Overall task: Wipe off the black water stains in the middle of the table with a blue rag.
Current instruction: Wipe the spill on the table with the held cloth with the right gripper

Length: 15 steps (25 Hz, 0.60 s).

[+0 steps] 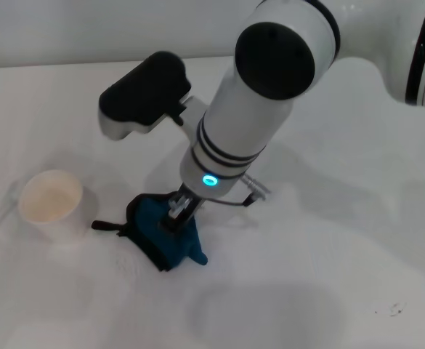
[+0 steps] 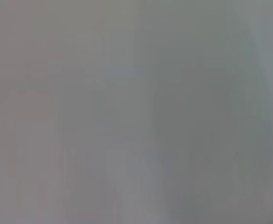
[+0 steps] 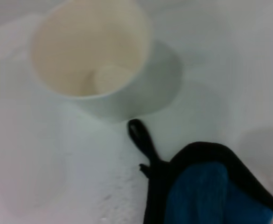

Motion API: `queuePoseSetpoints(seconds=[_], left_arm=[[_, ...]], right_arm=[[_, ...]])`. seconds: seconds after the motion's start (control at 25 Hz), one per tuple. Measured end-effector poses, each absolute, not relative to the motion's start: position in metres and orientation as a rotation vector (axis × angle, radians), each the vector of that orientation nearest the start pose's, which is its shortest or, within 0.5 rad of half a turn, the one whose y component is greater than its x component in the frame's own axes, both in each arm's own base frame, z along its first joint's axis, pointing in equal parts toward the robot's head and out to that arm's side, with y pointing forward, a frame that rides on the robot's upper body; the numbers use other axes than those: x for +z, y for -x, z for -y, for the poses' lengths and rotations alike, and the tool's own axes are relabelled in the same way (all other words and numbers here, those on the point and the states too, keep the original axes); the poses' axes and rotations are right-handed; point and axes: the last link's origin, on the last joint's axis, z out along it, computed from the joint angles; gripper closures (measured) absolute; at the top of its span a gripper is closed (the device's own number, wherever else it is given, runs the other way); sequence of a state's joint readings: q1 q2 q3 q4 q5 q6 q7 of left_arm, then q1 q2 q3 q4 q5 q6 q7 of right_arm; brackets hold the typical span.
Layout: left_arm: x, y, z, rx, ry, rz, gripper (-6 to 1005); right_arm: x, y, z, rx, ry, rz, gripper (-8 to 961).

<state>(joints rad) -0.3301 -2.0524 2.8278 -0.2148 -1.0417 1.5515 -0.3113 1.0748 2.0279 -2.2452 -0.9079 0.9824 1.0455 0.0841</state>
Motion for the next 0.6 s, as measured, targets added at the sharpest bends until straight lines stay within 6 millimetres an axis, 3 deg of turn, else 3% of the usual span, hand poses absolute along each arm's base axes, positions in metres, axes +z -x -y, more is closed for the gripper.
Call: queuePoseSetpoints(seconds=[0.6], left_arm=[[0.03, 0.37, -0.255, -0.626, 1.83, 0.275, 118]], right_arm=[[-0.115, -0.138, -0.387, -0.67, 2.354, -1.017, 910]])
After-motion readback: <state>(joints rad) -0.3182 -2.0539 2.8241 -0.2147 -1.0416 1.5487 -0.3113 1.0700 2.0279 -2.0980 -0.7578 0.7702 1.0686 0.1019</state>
